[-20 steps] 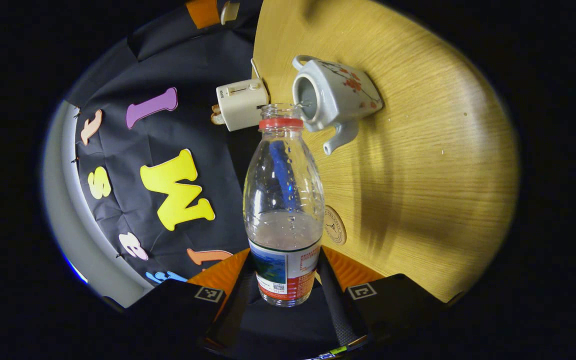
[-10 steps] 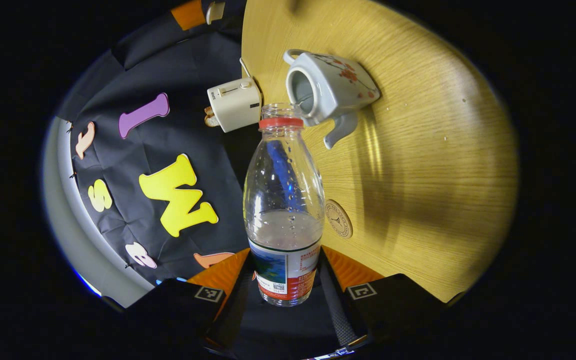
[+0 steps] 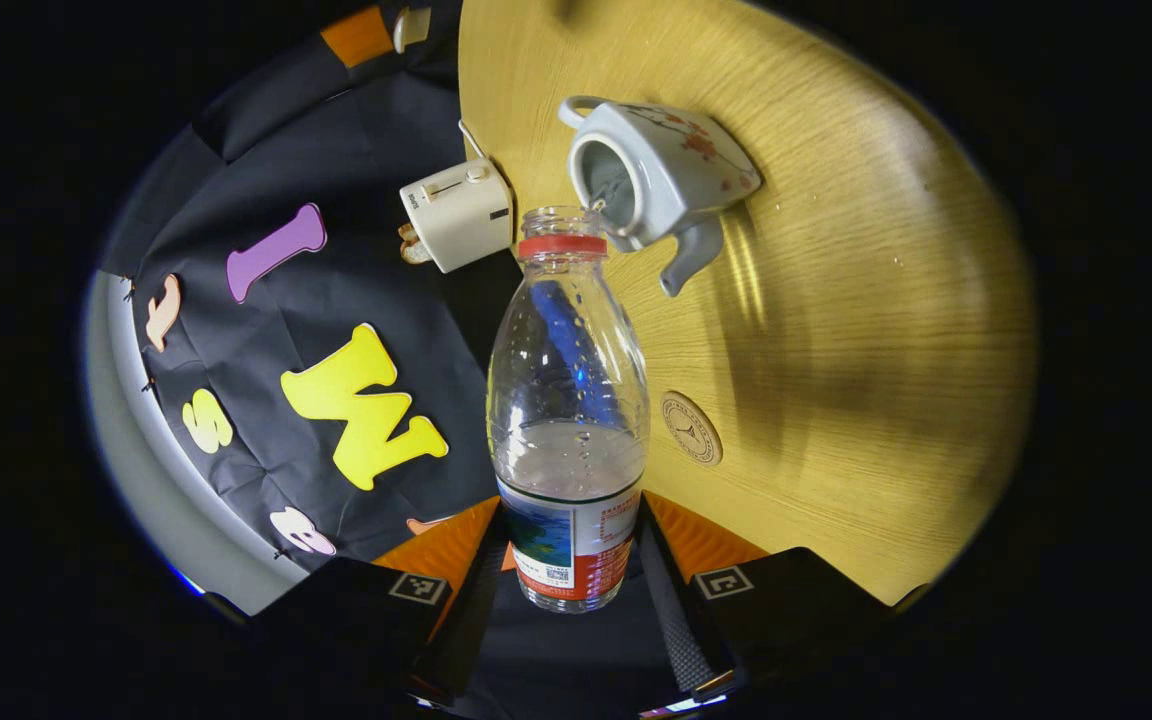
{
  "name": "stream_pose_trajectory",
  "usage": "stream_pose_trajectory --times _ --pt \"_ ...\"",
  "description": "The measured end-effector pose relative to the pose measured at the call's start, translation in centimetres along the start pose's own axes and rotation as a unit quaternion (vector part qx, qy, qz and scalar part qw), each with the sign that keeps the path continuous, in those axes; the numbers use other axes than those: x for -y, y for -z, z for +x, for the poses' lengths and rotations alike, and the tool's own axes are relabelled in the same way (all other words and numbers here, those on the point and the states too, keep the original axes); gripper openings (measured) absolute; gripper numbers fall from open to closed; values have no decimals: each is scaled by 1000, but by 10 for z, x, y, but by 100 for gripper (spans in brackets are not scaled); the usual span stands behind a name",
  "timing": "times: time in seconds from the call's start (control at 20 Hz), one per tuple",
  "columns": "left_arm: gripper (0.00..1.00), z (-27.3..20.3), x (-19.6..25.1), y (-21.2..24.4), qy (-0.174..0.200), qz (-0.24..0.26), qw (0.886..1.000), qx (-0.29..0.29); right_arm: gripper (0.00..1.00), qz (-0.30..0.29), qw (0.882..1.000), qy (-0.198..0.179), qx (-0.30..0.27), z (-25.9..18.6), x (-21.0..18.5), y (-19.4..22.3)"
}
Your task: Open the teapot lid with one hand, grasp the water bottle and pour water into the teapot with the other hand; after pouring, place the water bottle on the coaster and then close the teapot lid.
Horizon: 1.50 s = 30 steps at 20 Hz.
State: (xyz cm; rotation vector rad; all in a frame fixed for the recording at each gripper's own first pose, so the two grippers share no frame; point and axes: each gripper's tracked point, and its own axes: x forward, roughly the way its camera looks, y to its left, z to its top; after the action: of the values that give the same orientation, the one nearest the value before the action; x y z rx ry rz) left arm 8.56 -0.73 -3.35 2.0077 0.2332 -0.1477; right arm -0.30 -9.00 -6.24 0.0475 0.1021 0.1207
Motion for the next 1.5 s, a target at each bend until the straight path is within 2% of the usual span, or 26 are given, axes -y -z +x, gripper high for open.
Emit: stream_pose_trajectory --times 0.05,0.1,0.15,0.2,0.55,0.6,0.65,0.8,0.9,0.95,1.0,1.3,1.5 --pt "75 1 -4 0 1 6 1000 -3 0 1 1000 -1 0 1 0 0" --pt "79 0 -7 -1 -1 12 1000 -4 2 2 1000 -2 1 1 1 -1" --pt "79 -1 -10 -1 -4 18 1000 -5 2 3 1000 -2 1 1 1 0" --pt "75 -1 -11 -1 -4 23 1000 -6 2 4 1000 -3 1 0 2 0" --pt "75 -4 -21 -4 -2 61 998 -14 0 14 1000 0 -2 -2 13 6" --pt "79 -5 -24 -3 -5 66 998 -17 0 15 1000 1 -2 -3 15 6" --pt "75 -6 -27 -2 -8 72 997 -21 0 16 1000 1 -2 -3 15 7" --pt "75 -8 -28 -2 -3 96 995 -29 2 20 1000 -1 -2 -4 16 8" --pt "75 -7 -31 -5 -5 97 995 -26 0 22 1000 -3 -2 -5 16 9" --pt "75 -9 -30 -4 -6 95 995 -26 2 22 1000 -3 -3 -5 16 10" --pt "75 -8 -30 -3 -6 95 995 -28 0 22 1000 -3 -3 -5 16 10" --pt "75 -11 -36 -6 -7 95 995 -25 2 23 1000 -3 -2 -6 16 10" --pt "75 -7 -41 -7 -20 76 997 -13 2 21 1000 -4 -2 -6 14 8"
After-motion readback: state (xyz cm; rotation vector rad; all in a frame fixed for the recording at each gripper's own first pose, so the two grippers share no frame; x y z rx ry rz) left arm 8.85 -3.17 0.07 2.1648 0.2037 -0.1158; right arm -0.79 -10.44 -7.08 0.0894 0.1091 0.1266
